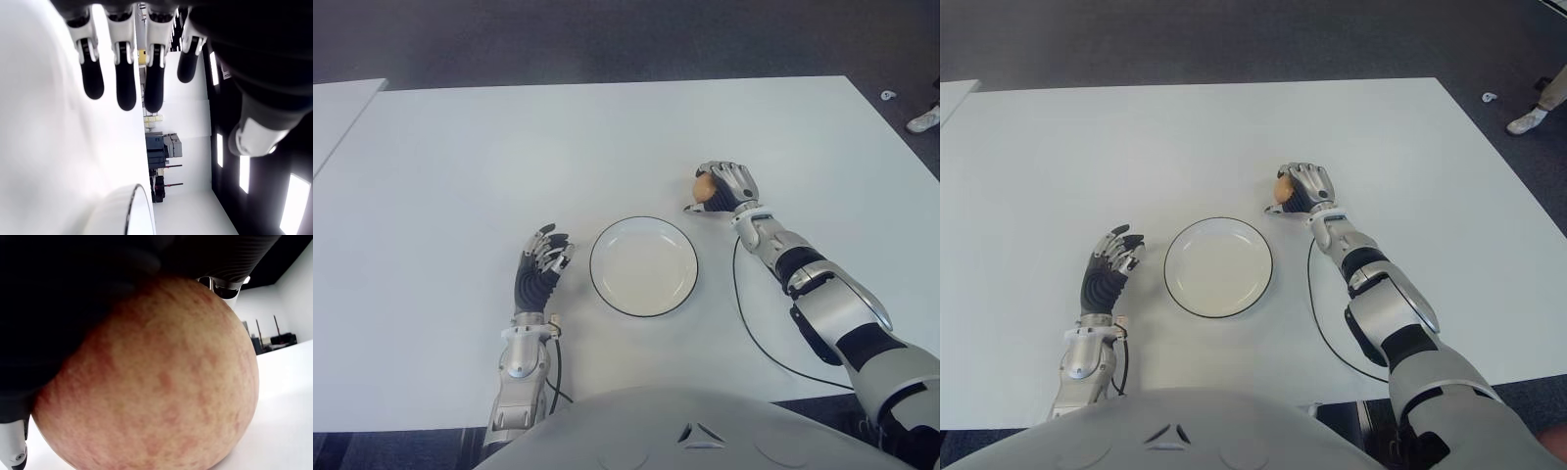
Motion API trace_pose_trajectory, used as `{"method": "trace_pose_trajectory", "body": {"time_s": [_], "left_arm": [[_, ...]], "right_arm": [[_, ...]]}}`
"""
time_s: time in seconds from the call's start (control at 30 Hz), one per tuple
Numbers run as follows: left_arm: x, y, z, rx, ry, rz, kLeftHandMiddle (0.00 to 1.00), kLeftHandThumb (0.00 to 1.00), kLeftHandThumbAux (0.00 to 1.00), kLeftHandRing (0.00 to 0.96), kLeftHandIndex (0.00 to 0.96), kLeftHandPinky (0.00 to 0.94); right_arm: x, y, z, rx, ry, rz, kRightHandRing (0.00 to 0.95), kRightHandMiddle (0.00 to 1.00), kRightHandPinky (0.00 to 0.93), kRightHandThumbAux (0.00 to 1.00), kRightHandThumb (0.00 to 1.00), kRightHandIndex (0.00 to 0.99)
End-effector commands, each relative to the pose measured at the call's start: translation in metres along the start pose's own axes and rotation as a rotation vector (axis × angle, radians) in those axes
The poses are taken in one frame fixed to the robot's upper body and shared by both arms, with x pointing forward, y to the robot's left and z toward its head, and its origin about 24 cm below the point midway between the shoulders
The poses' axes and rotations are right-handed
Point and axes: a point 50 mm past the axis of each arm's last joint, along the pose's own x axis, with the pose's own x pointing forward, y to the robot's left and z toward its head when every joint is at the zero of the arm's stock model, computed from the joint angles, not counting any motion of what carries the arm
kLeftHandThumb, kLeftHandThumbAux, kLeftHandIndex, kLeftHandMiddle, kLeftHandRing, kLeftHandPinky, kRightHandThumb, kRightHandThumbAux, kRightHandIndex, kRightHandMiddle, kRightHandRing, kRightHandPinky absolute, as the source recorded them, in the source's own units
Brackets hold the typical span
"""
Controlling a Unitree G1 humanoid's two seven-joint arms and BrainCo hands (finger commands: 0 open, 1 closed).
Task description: Put the apples into the plate.
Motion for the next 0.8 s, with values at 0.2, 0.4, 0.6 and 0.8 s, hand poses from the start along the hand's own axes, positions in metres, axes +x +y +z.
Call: {"method": "trace_pose_trajectory", "body": {"time_s": [0.2,0.4,0.6,0.8], "left_arm": [[0.000,-0.001,0.001,0.002,0.000,-0.001,0.329,0.246,0.587,0.321,0.208,0.308],[0.001,-0.001,0.002,-0.003,-0.002,-0.002,0.331,0.253,0.596,0.321,0.208,0.309],[0.003,-0.001,0.001,-0.007,0.002,-0.003,0.330,0.260,0.601,0.321,0.212,0.307],[0.005,-0.001,0.000,-0.011,0.009,-0.002,0.328,0.259,0.600,0.318,0.208,0.309]], "right_arm": [[-0.017,0.021,-0.013,0.005,0.082,0.148,0.791,0.533,0.513,0.677,0.853,0.402],[-0.017,0.021,-0.013,0.036,0.093,0.140,0.786,0.531,0.551,0.676,0.854,0.406],[-0.008,0.009,-0.011,0.066,0.082,0.097,0.776,0.527,0.555,0.675,0.854,0.407],[0.004,-0.009,-0.010,0.056,0.054,0.035,0.762,0.520,0.568,0.675,0.854,0.409]]}}
